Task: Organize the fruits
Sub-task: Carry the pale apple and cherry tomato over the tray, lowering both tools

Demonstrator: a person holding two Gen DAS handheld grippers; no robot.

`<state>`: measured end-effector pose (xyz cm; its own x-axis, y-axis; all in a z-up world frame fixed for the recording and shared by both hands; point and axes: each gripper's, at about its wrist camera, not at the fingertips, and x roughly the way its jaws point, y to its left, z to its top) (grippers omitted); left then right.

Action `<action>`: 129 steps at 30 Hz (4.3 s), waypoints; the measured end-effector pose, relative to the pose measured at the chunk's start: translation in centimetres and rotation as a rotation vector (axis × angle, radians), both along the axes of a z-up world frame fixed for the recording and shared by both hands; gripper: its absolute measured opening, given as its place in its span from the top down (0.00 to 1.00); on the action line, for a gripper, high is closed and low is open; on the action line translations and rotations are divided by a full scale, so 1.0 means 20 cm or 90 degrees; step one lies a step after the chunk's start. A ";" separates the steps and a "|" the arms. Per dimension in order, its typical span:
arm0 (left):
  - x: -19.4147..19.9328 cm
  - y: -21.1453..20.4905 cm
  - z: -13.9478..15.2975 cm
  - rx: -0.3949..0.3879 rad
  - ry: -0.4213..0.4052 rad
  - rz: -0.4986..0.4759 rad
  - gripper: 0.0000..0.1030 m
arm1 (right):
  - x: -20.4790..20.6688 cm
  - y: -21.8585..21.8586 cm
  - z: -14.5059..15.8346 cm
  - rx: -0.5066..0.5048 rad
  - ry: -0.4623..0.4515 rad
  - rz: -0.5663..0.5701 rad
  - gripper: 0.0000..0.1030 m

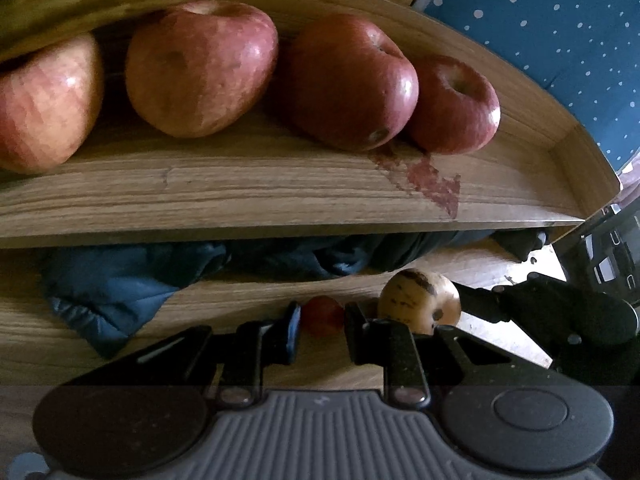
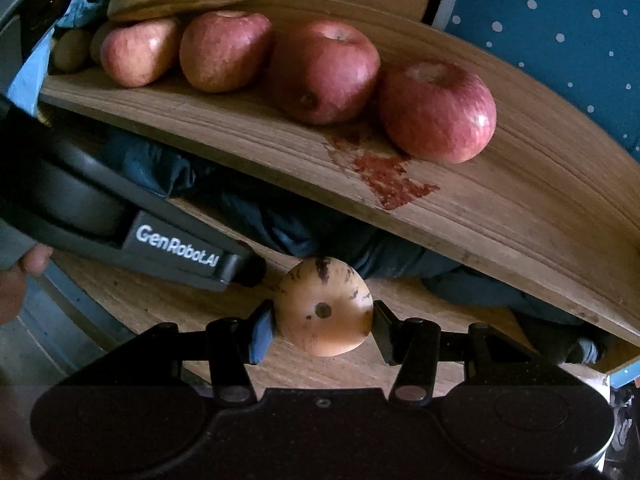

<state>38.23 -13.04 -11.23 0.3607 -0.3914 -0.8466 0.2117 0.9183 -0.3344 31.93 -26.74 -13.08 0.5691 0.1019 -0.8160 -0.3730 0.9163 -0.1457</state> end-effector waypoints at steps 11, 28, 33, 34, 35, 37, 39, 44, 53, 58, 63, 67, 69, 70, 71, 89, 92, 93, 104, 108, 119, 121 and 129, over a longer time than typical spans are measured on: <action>-0.03 0.06 0.04 0.006 -0.009 0.008 0.75 | -0.10 -0.04 0.03 0.014 -0.004 -0.001 0.49; -0.15 0.11 0.10 0.010 -0.021 0.030 0.75 | -0.22 -0.02 0.15 0.040 -0.021 0.011 0.49; -0.19 0.13 0.12 0.012 -0.026 0.043 0.75 | -0.26 -0.01 0.19 0.046 -0.029 0.024 0.49; -0.20 0.13 0.12 0.012 -0.027 0.046 0.75 | -0.27 -0.01 0.18 0.047 -0.030 0.027 0.49; -0.21 0.14 0.13 0.013 -0.027 0.049 0.75 | -0.28 0.00 0.19 0.048 -0.031 0.030 0.49; -0.23 0.14 0.13 0.014 -0.026 0.055 0.75 | -0.29 0.00 0.20 0.051 -0.033 0.036 0.49; -0.25 0.14 0.13 0.015 -0.026 0.060 0.75 | -0.31 0.01 0.21 0.053 -0.034 0.044 0.49; -0.30 0.16 0.14 0.018 -0.027 0.070 0.75 | -0.35 0.02 0.22 0.057 -0.035 0.060 0.49; -0.40 0.20 0.17 0.022 -0.031 0.093 0.76 | -0.44 0.04 0.24 0.062 -0.034 0.094 0.49; -0.45 0.24 0.18 0.021 -0.037 0.108 0.76 | -0.48 0.07 0.26 0.066 -0.036 0.115 0.49; -0.50 0.29 0.20 0.026 -0.039 0.124 0.76 | -0.53 0.11 0.27 0.070 -0.037 0.135 0.49; -0.53 0.34 0.20 0.029 -0.039 0.139 0.76 | -0.56 0.14 0.27 0.073 -0.037 0.155 0.49; -0.54 0.36 0.20 0.031 -0.039 0.146 0.76 | -0.57 0.15 0.28 0.075 -0.037 0.164 0.49; -0.55 0.37 0.20 0.033 -0.039 0.150 0.76 | -0.58 0.16 0.28 0.075 -0.036 0.169 0.49; -0.56 0.38 0.20 0.034 -0.038 0.155 0.76 | -0.59 0.17 0.28 0.076 -0.036 0.174 0.49; -0.68 0.48 0.15 0.044 -0.019 0.198 0.76 | -0.67 0.26 0.26 0.083 -0.015 0.243 0.49; -0.70 0.50 0.15 0.045 -0.017 0.201 0.76 | -0.69 0.27 0.26 0.083 -0.012 0.252 0.49; -0.71 0.50 0.14 0.046 -0.016 0.202 0.76 | -0.70 0.27 0.26 0.083 -0.011 0.255 0.49; -0.76 0.54 0.13 0.057 -0.004 0.214 0.76 | -0.74 0.30 0.24 0.083 0.000 0.283 0.49; -0.76 0.54 0.13 0.058 -0.001 0.215 0.76 | -0.75 0.31 0.23 0.083 0.004 0.288 0.49; -0.78 0.54 0.11 0.066 0.007 0.221 0.75 | -0.76 0.31 0.21 0.085 0.015 0.293 0.49; -0.78 0.54 0.11 0.067 0.009 0.221 0.75 | -0.76 0.32 0.21 0.085 0.017 0.294 0.49; -0.77 0.54 0.10 0.074 0.011 0.221 0.75 | -0.76 0.33 0.18 0.084 0.026 0.290 0.49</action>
<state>22.82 -2.26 -9.14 0.4403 -0.1492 -0.8854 -0.1241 0.9665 -0.2246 16.76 -20.21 -9.40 0.4096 0.4381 -0.8002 -0.7440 0.6680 -0.0150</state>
